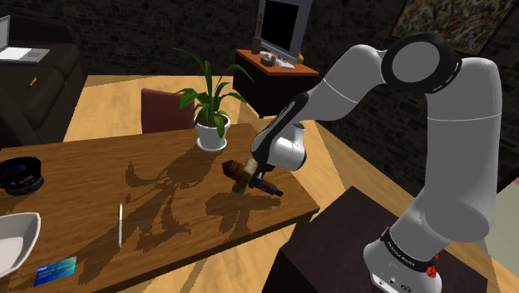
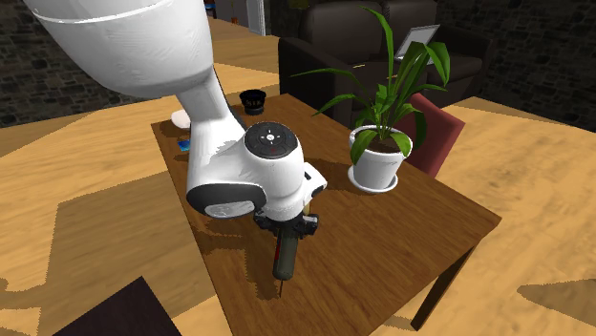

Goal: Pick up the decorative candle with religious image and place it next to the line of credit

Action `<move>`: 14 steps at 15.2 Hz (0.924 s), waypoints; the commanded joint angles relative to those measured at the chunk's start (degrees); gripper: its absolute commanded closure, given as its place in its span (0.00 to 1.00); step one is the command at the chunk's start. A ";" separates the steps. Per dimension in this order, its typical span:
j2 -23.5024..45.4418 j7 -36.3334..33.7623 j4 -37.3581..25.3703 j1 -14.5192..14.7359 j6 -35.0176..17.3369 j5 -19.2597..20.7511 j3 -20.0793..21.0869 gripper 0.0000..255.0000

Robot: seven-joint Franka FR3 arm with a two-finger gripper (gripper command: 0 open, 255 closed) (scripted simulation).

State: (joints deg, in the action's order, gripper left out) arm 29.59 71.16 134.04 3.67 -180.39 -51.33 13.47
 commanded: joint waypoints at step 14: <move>-10.24 -9.55 3.99 9.31 7.65 7.40 -10.61 1.00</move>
State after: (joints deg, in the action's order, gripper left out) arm 20.16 62.55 137.82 12.26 -173.37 -44.82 3.77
